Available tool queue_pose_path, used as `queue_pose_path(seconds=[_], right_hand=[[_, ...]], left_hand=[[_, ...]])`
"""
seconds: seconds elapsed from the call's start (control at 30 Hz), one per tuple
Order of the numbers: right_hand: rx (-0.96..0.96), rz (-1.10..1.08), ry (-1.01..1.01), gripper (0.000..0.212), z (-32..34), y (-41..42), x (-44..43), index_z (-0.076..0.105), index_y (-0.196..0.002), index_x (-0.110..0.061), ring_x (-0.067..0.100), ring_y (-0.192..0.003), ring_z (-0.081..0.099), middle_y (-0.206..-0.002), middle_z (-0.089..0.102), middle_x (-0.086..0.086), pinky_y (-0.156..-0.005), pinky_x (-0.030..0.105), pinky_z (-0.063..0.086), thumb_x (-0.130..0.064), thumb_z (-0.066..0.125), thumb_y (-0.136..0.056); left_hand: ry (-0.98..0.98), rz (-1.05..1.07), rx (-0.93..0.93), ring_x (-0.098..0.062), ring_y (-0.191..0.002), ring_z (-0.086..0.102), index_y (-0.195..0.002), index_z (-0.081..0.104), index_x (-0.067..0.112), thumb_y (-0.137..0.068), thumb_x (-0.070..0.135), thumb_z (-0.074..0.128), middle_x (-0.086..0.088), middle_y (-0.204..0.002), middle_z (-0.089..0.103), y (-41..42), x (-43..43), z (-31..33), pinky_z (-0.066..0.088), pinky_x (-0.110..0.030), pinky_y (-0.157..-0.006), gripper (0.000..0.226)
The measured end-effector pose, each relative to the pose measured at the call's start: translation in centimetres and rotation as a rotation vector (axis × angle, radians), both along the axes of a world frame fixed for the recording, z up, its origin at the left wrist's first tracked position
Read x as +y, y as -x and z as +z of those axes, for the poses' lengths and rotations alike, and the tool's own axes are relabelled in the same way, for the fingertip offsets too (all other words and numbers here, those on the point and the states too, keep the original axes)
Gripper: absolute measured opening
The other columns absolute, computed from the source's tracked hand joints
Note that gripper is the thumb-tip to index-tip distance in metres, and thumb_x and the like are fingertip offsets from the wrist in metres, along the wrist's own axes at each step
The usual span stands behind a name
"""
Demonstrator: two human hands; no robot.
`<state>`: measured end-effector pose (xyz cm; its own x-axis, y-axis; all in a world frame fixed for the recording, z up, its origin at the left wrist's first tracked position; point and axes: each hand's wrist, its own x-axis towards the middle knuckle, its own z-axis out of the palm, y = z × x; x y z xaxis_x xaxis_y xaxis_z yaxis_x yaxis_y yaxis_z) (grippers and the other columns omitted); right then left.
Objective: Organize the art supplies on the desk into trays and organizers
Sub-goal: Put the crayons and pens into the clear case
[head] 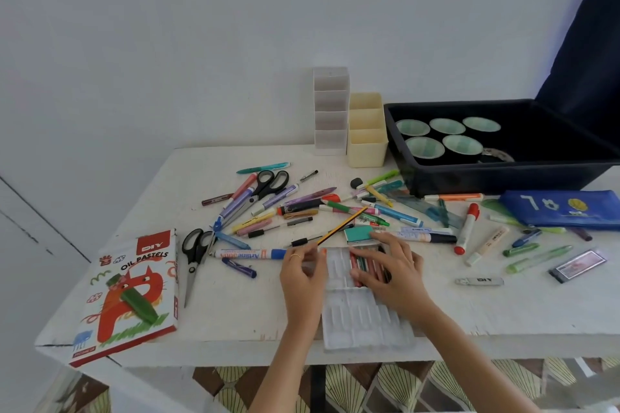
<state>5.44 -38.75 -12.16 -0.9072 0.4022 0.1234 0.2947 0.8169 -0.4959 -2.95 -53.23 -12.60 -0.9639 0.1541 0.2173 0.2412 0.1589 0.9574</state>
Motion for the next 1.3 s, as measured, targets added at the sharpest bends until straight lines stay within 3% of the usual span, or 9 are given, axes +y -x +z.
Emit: queue_pose_path(seconds=[0.13,0.37,0.6,0.73,0.87,0.97,1.13,1.23,1.3], right_hand=[[0.087,-0.025,0.072,0.044,-0.2,-0.1,-0.1,0.053,-0.115,-0.055,0.004,-0.135,0.015,-0.142,0.031,-0.021,-0.108,0.034,0.009,-0.074,0.045,-0.076],[0.145,-0.050,0.131,0.038,-0.5,-0.2,0.1,0.055,-0.118,-0.050,-0.007,-0.127,0.015,-0.136,0.034,-0.023,-0.096,0.022,0.010,-0.039,0.030,-0.091],[0.128,-0.060,0.103,0.040,-0.5,0.0,0.2,0.047,-0.123,-0.053,-0.012,-0.123,0.010,-0.131,0.029,-0.030,-0.091,0.016,0.007,-0.039,0.028,-0.091],[0.148,-0.071,0.090,0.042,-0.7,0.0,0.2,0.048,-0.127,-0.049,-0.011,-0.122,0.012,-0.130,0.030,-0.031,-0.090,0.016,0.009,-0.045,0.023,-0.092],[0.145,-0.082,0.110,0.043,-0.5,0.1,0.1,0.048,-0.128,-0.045,-0.009,-0.122,0.014,-0.130,0.031,-0.030,-0.093,0.021,0.011,-0.043,0.024,-0.092],[0.146,-0.087,0.114,0.045,-0.5,0.1,0.1,0.048,-0.128,-0.043,-0.006,-0.124,0.016,-0.130,0.031,-0.029,-0.094,0.022,0.012,-0.042,0.023,-0.091],[0.150,-0.100,0.092,0.047,-0.6,0.2,0.0,0.049,-0.130,-0.039,0.002,-0.127,0.021,-0.136,0.038,-0.022,-0.092,0.021,0.012,-0.041,0.022,-0.091],[0.140,-0.106,0.082,0.047,-0.7,0.2,0.0,0.047,-0.131,-0.039,0.004,-0.126,0.023,-0.136,0.039,-0.020,-0.093,0.024,0.014,-0.041,0.022,-0.091],[0.142,-0.106,0.074,0.046,-0.8,0.1,0.0,0.046,-0.131,-0.040,0.004,-0.125,0.024,-0.136,0.040,-0.019,-0.092,0.023,0.015,-0.041,0.022,-0.092]], left_hand=[[-0.050,0.049,0.098,-0.002,-0.081,0.057,-0.100,0.064,0.018,-0.089,0.013,0.059,0.004,-0.094,0.060,1.3,-0.5,1.8,0.046,-0.011,-0.064,0.012],[0.569,-0.165,0.378,-0.017,-0.101,0.056,-0.111,0.064,0.006,-0.094,0.008,0.050,-0.007,-0.107,0.062,10.4,1.2,3.4,0.038,-0.019,-0.089,0.023],[0.925,-0.283,0.611,-0.024,-0.093,0.057,-0.107,0.067,0.004,-0.089,0.008,0.058,-0.010,-0.100,0.060,13.5,2.8,2.7,0.047,-0.032,-0.082,0.020],[1.124,-0.362,0.664,-0.022,-0.095,0.055,-0.110,0.069,0.014,-0.091,0.020,0.057,-0.006,-0.101,0.062,13.5,2.6,2.7,0.039,-0.029,-0.088,0.023],[1.079,-0.303,0.668,-0.023,-0.094,0.058,-0.107,0.070,0.012,-0.092,0.017,0.057,-0.006,-0.098,0.065,13.1,2.3,2.8,0.040,-0.030,-0.085,0.020],[0.722,-0.193,0.661,-0.024,-0.085,0.062,-0.102,0.070,0.005,-0.088,0.010,0.061,-0.008,-0.091,0.066,10.9,2.2,4.2,0.048,-0.034,-0.076,0.018],[0.202,-0.257,0.013,-0.004,-0.069,0.064,-0.115,0.060,0.011,-0.087,0.011,0.063,-0.002,-0.075,0.066,5.2,1.8,6.4,0.057,-0.029,-0.073,0.028],[0.154,-0.370,-0.267,-0.021,-0.071,0.070,-0.122,0.055,0.011,-0.087,0.008,0.063,-0.013,-0.083,0.067,3.2,1.3,6.0,0.059,-0.038,-0.073,0.036],[0.228,-0.381,-0.284,-0.018,-0.067,0.068,-0.120,0.056,0.011,-0.085,0.008,0.065,-0.008,-0.082,0.063,2.2,1.1,5.6,0.059,-0.033,-0.067,0.036]])
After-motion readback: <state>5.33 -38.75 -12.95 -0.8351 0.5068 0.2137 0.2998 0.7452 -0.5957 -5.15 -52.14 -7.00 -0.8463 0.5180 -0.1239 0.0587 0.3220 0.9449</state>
